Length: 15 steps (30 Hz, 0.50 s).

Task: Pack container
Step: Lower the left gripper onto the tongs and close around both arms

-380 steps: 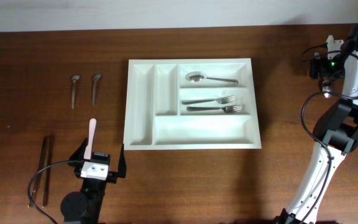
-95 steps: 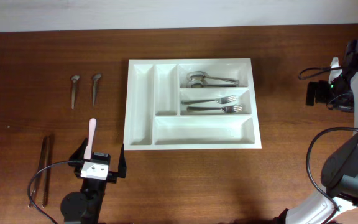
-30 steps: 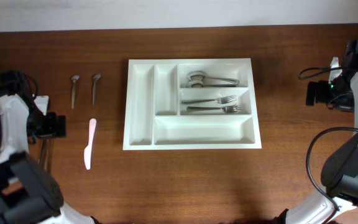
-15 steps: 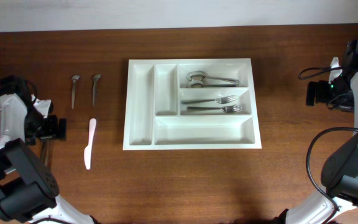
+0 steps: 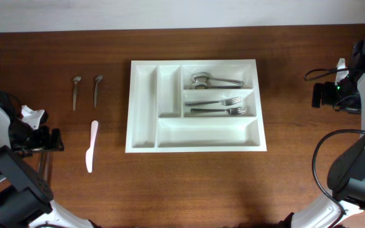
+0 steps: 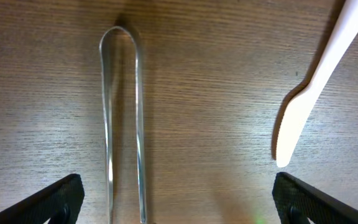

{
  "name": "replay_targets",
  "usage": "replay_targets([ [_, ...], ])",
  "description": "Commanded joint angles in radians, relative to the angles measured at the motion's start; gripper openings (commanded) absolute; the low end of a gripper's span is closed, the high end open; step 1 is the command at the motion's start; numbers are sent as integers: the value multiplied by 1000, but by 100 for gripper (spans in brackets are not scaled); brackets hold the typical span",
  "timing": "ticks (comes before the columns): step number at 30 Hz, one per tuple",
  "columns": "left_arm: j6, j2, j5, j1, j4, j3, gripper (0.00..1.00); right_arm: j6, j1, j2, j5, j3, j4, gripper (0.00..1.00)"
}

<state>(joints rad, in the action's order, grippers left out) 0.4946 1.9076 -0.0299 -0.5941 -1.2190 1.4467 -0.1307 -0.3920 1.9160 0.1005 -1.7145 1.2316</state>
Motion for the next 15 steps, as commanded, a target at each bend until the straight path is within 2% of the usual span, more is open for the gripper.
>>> replay_targets([
  [1, 34, 2, 17, -18, 5, -5, 99, 4, 5, -8, 8, 2, -2, 99],
  [9, 35, 2, 127, -24, 48, -7, 99, 4, 5, -8, 8, 2, -2, 99],
  [15, 26, -3, 132, -18, -15, -19, 99, 4, 5, -8, 8, 2, -2, 99],
])
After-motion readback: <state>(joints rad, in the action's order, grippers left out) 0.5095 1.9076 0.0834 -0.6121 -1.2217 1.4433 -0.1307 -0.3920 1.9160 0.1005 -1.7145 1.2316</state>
